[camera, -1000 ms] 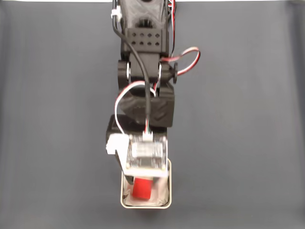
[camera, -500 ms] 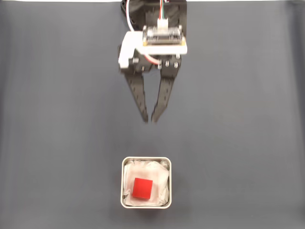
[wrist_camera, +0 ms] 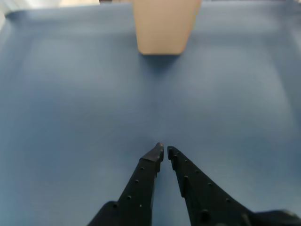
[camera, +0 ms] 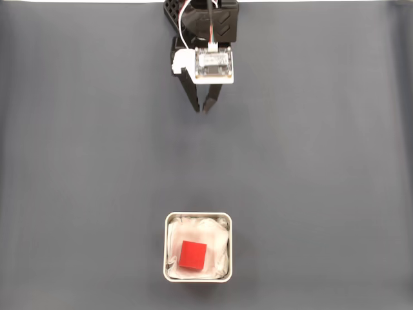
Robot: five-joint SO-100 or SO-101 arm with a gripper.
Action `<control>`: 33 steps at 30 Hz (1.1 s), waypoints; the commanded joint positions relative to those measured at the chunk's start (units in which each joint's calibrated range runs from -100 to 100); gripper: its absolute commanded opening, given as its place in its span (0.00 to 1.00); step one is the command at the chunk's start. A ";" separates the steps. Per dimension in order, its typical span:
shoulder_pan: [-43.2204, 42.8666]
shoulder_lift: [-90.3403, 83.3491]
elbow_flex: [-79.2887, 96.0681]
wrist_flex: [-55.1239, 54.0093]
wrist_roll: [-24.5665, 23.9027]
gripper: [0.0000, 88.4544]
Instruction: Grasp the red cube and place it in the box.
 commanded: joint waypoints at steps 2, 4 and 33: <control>1.39 -5.21 4.88 8.65 0.98 0.00; 1.39 -5.21 4.88 11.85 0.83 0.00; 0.04 -5.30 4.97 17.67 -0.63 0.00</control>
